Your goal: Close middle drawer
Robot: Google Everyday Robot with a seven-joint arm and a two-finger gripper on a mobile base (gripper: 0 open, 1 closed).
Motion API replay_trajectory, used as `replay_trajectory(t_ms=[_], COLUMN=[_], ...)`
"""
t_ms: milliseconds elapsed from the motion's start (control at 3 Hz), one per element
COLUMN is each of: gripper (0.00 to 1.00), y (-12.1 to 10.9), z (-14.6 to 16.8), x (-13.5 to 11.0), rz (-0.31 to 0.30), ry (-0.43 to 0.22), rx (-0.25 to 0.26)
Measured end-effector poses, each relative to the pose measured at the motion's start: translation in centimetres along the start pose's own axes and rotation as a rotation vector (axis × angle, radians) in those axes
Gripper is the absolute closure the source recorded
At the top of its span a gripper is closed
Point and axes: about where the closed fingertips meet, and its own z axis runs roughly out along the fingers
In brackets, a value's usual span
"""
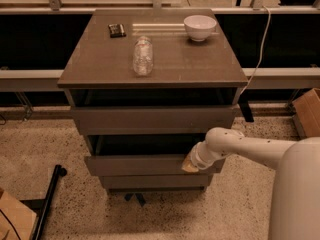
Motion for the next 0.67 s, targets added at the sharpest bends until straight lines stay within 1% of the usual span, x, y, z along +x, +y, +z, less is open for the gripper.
replay_trajectory(t_ms=[333,667], gripper=[1.0,0.84], y=[-3.24,-3.12], z=[1.16,1.16], x=[1.39,1.39], rz=[0.022,0.022], ry=[-0.017,-0.017], rx=[0.037,0.037])
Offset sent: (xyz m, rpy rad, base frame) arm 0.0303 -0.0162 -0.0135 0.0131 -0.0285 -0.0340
